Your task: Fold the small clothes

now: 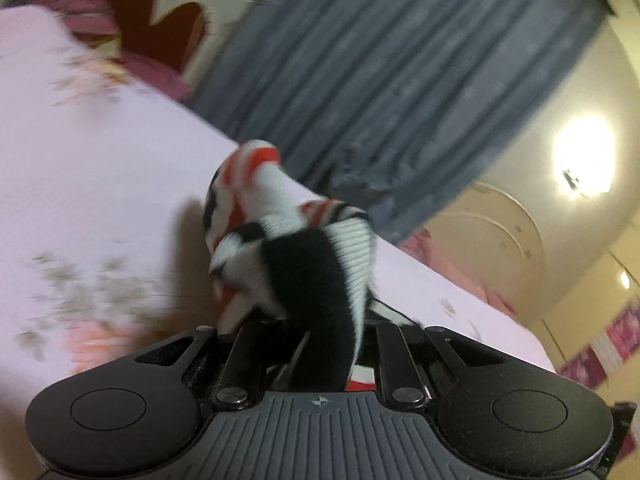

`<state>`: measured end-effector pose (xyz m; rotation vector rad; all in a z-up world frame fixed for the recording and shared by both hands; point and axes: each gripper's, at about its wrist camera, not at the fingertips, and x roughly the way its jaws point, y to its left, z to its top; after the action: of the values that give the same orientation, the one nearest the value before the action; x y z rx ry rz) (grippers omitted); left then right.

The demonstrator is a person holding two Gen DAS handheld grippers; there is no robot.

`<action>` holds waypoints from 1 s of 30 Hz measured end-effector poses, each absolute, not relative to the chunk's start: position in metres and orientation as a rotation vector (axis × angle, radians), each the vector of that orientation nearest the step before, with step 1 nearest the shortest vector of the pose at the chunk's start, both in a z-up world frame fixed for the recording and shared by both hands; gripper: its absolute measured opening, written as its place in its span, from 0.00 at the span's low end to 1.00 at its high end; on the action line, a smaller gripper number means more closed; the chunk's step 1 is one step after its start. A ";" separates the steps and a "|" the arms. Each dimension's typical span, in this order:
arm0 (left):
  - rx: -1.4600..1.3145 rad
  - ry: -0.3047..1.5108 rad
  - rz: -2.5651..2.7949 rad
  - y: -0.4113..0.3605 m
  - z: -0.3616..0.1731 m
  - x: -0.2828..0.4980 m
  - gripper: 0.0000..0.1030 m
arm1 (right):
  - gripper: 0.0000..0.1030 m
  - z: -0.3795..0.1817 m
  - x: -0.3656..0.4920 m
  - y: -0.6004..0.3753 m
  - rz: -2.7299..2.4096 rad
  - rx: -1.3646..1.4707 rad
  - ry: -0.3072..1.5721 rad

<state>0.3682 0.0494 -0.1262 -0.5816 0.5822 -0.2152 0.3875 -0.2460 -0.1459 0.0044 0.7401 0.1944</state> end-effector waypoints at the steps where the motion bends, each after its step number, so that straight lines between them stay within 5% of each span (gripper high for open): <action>1: -0.567 0.584 -0.248 0.039 -0.122 0.369 0.15 | 0.65 -0.145 0.386 -0.253 0.187 0.012 0.738; 16: -0.197 0.691 -0.473 -0.083 -0.137 0.340 0.16 | 0.66 -0.135 0.364 -0.369 0.052 0.121 0.734; 19: -0.180 0.691 -0.476 -0.081 -0.128 0.331 0.35 | 0.71 -0.129 0.366 -0.372 0.102 0.188 0.731; 21: -0.169 0.689 -0.503 -0.080 -0.121 0.325 0.69 | 0.74 -0.124 0.370 -0.370 0.141 0.229 0.725; 22: -0.141 0.681 -0.517 -0.082 -0.117 0.317 0.73 | 0.75 -0.123 0.372 -0.368 0.162 0.254 0.726; 30: -0.165 0.659 -0.534 -0.055 -0.100 0.277 0.76 | 0.76 -0.131 0.395 -0.347 0.287 0.369 0.824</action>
<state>0.2768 -0.0555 -0.1003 -0.1649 0.6585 -0.5339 0.3948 -0.3474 -0.1309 0.3690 0.8239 0.2868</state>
